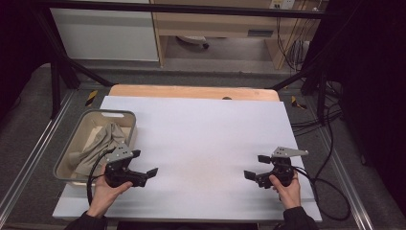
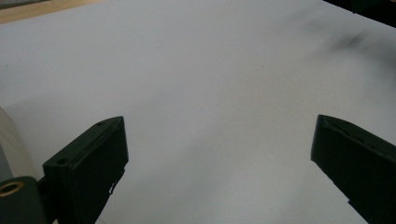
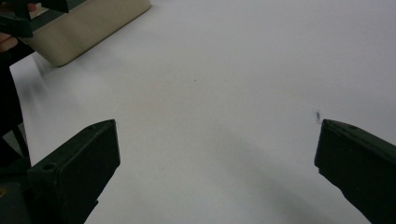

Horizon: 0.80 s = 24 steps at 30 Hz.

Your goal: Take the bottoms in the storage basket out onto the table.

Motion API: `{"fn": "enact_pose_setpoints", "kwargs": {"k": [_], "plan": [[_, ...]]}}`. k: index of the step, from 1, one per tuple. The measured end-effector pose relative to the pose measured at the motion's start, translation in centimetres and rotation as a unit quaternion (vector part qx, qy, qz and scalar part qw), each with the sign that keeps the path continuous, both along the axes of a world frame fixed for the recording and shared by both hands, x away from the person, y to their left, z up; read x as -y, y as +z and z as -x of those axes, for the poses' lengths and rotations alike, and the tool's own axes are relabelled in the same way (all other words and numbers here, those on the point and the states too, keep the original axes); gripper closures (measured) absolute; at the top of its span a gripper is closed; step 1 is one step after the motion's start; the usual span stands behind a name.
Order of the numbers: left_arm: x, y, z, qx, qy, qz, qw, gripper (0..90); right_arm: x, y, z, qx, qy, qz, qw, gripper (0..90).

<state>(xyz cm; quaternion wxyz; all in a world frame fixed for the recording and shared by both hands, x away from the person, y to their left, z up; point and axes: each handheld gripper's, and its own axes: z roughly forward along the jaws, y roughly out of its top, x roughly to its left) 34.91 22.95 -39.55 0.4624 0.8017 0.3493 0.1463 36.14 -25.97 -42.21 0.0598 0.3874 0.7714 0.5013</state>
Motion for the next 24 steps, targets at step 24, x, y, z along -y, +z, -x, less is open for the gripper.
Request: {"fn": "enact_pose_setpoints", "kwargs": {"k": [24], "plan": [[-0.21, 0.89, 0.4, 0.001, 0.005, -0.01, 0.9999, 4.0, 0.04, 0.05, 0.02, 0.0, 0.002, 0.0, 1.0, 0.5]]}}
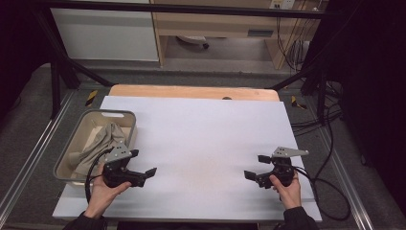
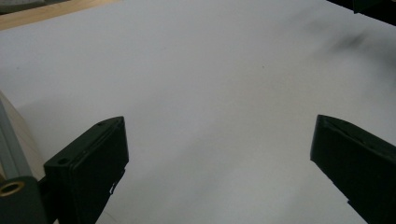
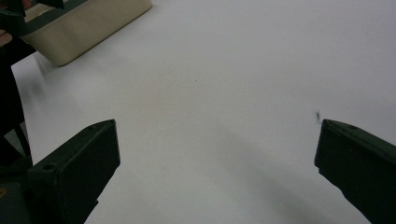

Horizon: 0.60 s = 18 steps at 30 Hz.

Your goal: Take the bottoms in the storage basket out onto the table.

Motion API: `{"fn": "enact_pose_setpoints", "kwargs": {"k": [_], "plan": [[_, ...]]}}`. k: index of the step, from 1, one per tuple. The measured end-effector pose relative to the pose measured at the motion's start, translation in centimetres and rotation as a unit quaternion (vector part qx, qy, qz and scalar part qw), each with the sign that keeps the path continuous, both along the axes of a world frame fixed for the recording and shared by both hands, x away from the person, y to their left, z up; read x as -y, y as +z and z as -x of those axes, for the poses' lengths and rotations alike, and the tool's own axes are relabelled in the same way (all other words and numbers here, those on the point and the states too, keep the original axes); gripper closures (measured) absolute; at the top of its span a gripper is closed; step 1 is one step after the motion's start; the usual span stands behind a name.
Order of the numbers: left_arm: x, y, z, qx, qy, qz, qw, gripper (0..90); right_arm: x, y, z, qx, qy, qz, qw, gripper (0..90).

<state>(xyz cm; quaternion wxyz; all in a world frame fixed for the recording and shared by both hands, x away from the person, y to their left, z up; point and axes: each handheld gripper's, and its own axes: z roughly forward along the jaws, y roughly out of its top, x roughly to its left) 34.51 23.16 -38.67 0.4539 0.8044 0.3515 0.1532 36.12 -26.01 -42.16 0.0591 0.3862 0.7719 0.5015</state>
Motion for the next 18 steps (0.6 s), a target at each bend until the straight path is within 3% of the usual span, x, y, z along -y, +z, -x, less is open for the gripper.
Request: {"fn": "enact_pose_setpoints", "kwargs": {"k": [18], "plan": [[-1.5, 0.9, 0.0, 0.0, 0.018, -0.003, 0.9998, 3.6, -0.1, -0.2, -0.1, -0.003, 0.001, 0.009, 1.0, 0.5]]}}
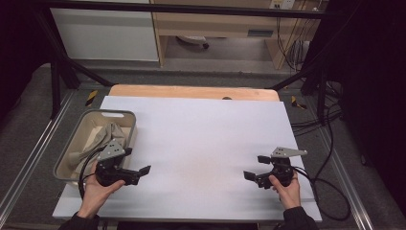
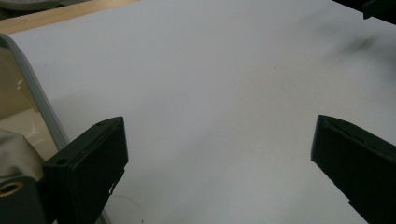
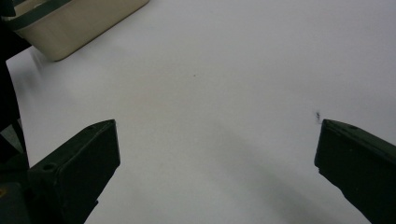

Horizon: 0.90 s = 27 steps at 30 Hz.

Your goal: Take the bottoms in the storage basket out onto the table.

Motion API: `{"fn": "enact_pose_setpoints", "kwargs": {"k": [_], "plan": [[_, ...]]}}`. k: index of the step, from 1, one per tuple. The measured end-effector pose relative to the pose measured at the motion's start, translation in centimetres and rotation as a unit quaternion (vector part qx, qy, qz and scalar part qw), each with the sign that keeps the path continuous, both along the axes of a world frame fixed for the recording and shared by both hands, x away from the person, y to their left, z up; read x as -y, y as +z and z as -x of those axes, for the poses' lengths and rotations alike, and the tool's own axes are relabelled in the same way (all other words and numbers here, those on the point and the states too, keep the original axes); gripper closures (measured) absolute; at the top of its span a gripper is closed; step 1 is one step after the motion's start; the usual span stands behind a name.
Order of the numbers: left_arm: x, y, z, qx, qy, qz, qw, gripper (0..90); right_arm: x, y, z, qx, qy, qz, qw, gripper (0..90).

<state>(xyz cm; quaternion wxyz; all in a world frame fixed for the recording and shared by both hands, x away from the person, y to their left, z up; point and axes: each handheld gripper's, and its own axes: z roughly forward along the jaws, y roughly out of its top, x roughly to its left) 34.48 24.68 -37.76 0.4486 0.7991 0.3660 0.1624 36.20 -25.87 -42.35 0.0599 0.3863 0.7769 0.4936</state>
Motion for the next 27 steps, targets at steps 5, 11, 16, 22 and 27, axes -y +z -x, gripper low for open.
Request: {"fn": "enact_pose_setpoints", "kwargs": {"k": [5, 11, 16, 22, 27], "plan": [[-0.6, 0.3, -0.1, -0.001, 0.01, 0.001, 0.9999, 3.5, 0.0, 0.0, 0.0, -0.002, 0.0, 0.001, 1.0, 0.5], [-1.2, 0.4, -0.1, -0.003, 0.02, -0.001, 0.9998, 3.4, 0.0, -0.1, 0.0, -0.001, 0.002, 0.004, 1.0, 0.5], [-1.6, 0.4, -0.3, -0.006, 0.024, -0.004, 0.9997, 3.2, 0.0, -0.1, 0.0, -0.002, 0.001, 0.005, 1.0, 0.5], [-2.2, 0.6, -0.4, -0.008, 0.032, -0.005, 0.9994, 3.1, 0.0, -0.1, -0.1, -0.001, 0.001, 0.006, 1.0, 0.5], [-2.9, 0.8, -0.4, -0.009, 0.041, -0.007, 0.9991, 3.1, -0.1, -0.1, 0.0, -0.003, 0.0, 0.006, 1.0, 0.5]]}}
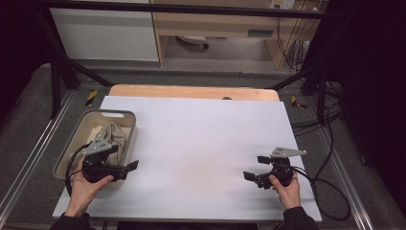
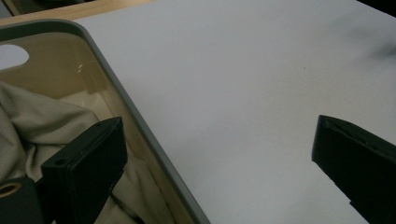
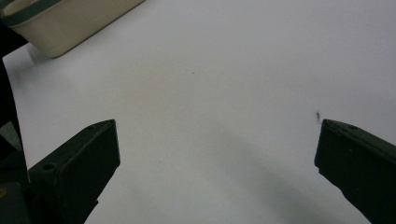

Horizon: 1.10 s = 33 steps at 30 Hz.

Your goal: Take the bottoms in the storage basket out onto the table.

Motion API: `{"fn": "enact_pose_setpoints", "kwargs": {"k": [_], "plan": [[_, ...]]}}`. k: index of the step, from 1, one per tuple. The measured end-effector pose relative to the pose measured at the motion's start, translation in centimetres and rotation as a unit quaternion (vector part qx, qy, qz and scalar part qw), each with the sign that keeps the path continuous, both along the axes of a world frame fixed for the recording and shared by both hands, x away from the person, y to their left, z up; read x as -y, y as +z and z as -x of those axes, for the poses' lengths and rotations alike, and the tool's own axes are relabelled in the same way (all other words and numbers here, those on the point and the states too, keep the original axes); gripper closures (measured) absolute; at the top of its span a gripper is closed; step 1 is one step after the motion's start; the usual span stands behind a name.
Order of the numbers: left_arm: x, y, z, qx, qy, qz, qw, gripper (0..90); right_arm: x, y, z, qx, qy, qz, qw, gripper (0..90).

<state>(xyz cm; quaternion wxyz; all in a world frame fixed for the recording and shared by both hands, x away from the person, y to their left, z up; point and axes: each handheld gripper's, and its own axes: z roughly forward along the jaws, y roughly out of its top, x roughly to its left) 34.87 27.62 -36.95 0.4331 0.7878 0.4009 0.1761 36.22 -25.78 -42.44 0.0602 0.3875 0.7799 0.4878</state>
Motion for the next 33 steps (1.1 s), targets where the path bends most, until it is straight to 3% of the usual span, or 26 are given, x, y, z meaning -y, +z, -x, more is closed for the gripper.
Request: {"fn": "enact_pose_setpoints", "kwargs": {"k": [18, 33], "plan": [[-1.7, 1.1, -0.7, -0.003, 0.027, -0.013, 0.9995, 3.0, 0.0, 0.0, 0.1, 0.0, -0.002, 0.003, 1.0, 0.5], [-3.7, 2.2, -3.2, -0.013, 0.071, -0.034, 0.9968, 3.6, 0.0, -0.1, 0.0, 0.0, -0.002, 0.008, 1.0, 0.5]]}}
